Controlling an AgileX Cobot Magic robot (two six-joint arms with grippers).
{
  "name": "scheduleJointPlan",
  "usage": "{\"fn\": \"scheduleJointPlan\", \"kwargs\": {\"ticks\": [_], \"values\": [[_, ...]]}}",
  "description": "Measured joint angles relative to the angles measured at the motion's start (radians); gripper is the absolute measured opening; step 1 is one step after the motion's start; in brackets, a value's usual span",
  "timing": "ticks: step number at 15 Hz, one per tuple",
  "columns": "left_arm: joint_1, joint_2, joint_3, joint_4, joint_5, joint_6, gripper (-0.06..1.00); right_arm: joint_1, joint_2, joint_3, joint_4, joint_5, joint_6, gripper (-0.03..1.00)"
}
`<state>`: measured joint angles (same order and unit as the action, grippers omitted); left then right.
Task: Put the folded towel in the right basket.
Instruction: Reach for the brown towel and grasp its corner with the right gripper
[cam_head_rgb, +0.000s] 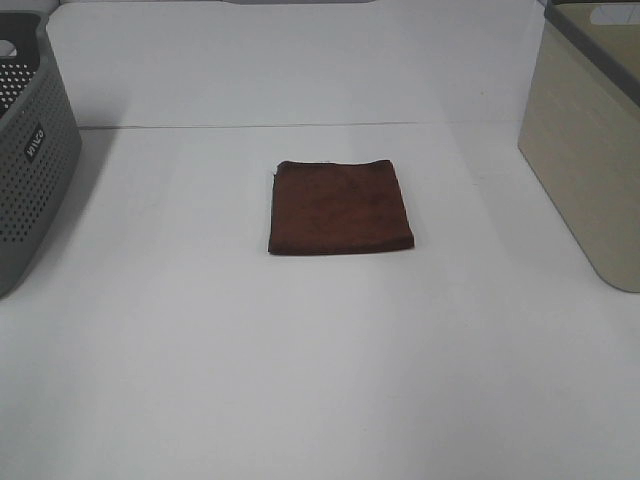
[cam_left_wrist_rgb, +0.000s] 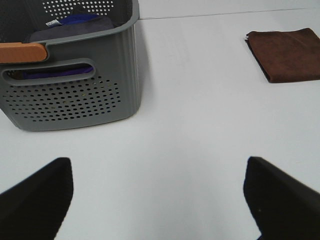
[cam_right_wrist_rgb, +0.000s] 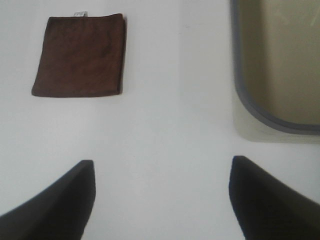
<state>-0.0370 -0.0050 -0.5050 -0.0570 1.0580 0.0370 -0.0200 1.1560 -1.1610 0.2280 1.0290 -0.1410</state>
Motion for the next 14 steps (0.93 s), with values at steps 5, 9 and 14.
{"fn": "scheduleJointPlan", "kwargs": {"ticks": [5, 9, 14], "values": [[0.0, 0.0, 0.0, 0.0, 0.0, 0.0, 0.88, 0.169, 0.246, -0.135, 0.002, 0.002, -0.014, 0.7], [0.0, 0.0, 0.0, 0.0, 0.0, 0.0, 0.88, 0.316, 0.437, -0.235, -0.009, -0.058, 0.096, 0.7], [0.0, 0.0, 0.0, 0.0, 0.0, 0.0, 0.88, 0.324, 0.665, -0.353, 0.006, -0.065, 0.141, 0.7]]}}
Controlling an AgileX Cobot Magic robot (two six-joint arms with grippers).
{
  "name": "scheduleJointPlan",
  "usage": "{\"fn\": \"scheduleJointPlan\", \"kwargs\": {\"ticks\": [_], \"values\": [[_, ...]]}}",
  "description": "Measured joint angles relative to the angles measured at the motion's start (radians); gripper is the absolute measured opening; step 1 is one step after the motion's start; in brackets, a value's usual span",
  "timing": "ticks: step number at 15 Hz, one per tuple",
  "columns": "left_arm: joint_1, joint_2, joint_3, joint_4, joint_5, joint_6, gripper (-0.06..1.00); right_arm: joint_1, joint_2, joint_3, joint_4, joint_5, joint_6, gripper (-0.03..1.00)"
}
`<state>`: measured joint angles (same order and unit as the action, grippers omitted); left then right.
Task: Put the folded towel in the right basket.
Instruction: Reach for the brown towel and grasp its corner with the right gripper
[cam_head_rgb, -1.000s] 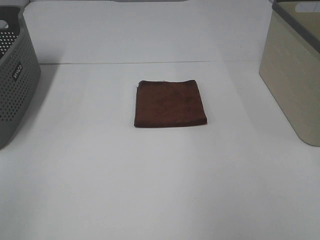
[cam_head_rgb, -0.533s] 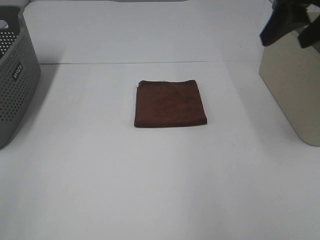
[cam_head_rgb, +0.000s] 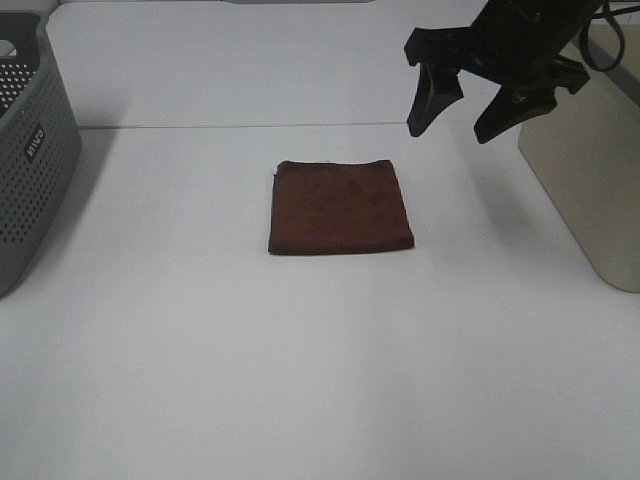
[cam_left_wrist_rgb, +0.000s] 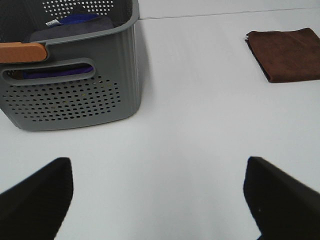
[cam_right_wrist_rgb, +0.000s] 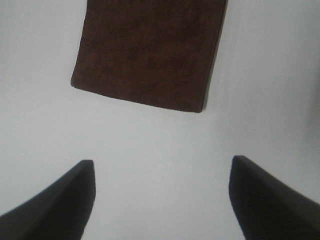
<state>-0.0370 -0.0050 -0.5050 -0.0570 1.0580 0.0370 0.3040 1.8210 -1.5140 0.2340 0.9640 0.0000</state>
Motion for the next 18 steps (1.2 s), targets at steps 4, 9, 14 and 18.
{"fn": "scheduleJointPlan", "kwargs": {"ticks": [4, 9, 14, 18], "values": [[0.0, 0.0, 0.0, 0.0, 0.0, 0.0, 0.88, 0.0, 0.178, -0.155, 0.001, 0.001, -0.025, 0.7], [0.0, 0.0, 0.0, 0.0, 0.0, 0.0, 0.88, -0.04, 0.475, -0.379, 0.134, 0.027, -0.092, 0.73], [0.0, 0.0, 0.0, 0.0, 0.0, 0.0, 0.88, -0.12, 0.625, -0.428, 0.259, 0.038, -0.167, 0.73], [0.0, 0.0, 0.0, 0.0, 0.0, 0.0, 0.88, -0.135, 0.645, -0.435, 0.298, 0.024, -0.203, 0.73]]}}
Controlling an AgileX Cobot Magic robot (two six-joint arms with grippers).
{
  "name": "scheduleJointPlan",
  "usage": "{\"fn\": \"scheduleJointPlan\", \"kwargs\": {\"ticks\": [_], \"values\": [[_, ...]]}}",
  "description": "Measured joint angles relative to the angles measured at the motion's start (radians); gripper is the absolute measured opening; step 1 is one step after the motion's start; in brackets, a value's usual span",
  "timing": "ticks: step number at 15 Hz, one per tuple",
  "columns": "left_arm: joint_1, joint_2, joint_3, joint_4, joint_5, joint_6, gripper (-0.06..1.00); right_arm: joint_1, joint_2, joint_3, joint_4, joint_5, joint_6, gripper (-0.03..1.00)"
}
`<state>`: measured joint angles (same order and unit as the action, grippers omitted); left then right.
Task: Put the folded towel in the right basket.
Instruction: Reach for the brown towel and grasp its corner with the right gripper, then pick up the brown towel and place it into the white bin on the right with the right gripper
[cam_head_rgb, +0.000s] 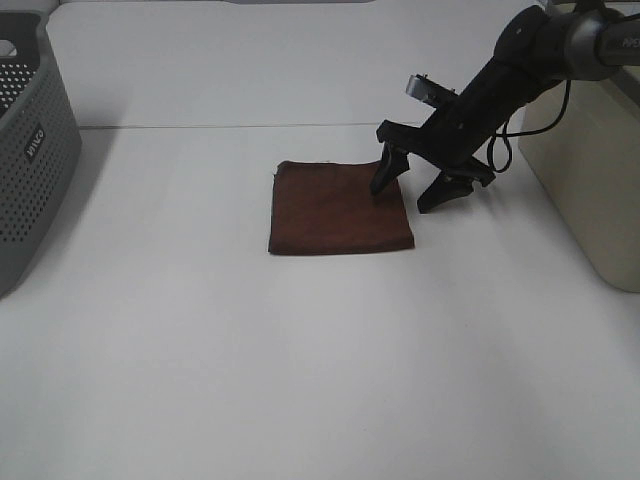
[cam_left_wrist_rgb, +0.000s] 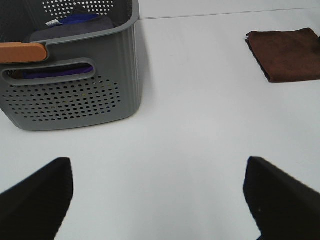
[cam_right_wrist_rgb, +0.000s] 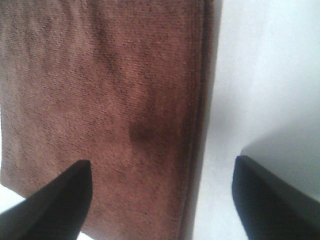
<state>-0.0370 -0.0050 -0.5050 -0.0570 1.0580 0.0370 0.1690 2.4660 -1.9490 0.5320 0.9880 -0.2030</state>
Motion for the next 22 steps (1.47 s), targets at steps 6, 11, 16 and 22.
{"fn": "scheduleJointPlan", "kwargs": {"ticks": [6, 11, 16, 22], "values": [[0.0, 0.0, 0.0, 0.0, 0.0, 0.0, 0.88, 0.036, 0.029, -0.015, 0.039, -0.01, -0.019, 0.68], [0.0, 0.0, 0.0, 0.0, 0.0, 0.0, 0.88, 0.088, 0.049, -0.014, 0.036, -0.091, -0.02, 0.04], [0.0, 0.0, 0.0, 0.0, 0.0, 0.0, 0.88, 0.088, -0.001, -0.02, -0.034, -0.053, -0.02, 0.01], [0.0, 0.0, 0.0, 0.0, 0.0, 0.0, 0.88, 0.088, -0.177, -0.075, -0.158, 0.115, 0.001, 0.01]]}}
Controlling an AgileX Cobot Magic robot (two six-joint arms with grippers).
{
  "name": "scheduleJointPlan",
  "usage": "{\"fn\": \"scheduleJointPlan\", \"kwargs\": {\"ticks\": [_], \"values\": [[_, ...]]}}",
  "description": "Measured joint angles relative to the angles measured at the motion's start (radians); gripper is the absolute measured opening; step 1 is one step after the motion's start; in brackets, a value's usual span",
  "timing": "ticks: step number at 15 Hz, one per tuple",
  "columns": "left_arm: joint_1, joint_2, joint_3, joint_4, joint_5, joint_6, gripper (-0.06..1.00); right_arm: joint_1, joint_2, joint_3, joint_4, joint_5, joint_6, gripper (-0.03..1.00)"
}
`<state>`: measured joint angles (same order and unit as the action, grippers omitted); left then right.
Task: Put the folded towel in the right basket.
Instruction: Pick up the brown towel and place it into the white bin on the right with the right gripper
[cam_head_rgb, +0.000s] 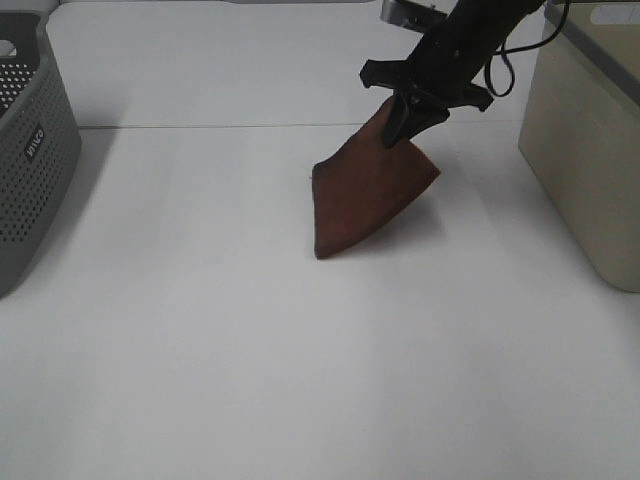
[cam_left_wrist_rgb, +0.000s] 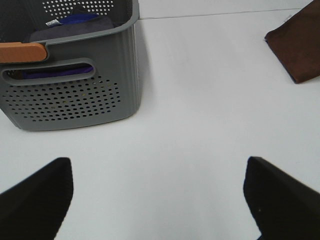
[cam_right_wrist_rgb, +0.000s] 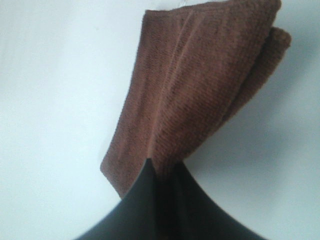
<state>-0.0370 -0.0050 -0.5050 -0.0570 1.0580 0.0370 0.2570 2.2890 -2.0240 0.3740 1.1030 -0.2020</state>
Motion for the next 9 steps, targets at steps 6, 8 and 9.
{"fn": "scheduleJointPlan", "kwargs": {"ticks": [6, 8, 9], "values": [[0.0, 0.0, 0.0, 0.0, 0.0, 0.0, 0.88, 0.0, -0.206, 0.0, -0.223, 0.106, 0.027, 0.01], [0.0, 0.0, 0.0, 0.0, 0.0, 0.0, 0.88, 0.0, -0.273, -0.002, -0.317, 0.109, 0.042, 0.01], [0.0, 0.0, 0.0, 0.0, 0.0, 0.0, 0.88, -0.003, -0.328, -0.026, -0.387, 0.111, 0.043, 0.01]]}}
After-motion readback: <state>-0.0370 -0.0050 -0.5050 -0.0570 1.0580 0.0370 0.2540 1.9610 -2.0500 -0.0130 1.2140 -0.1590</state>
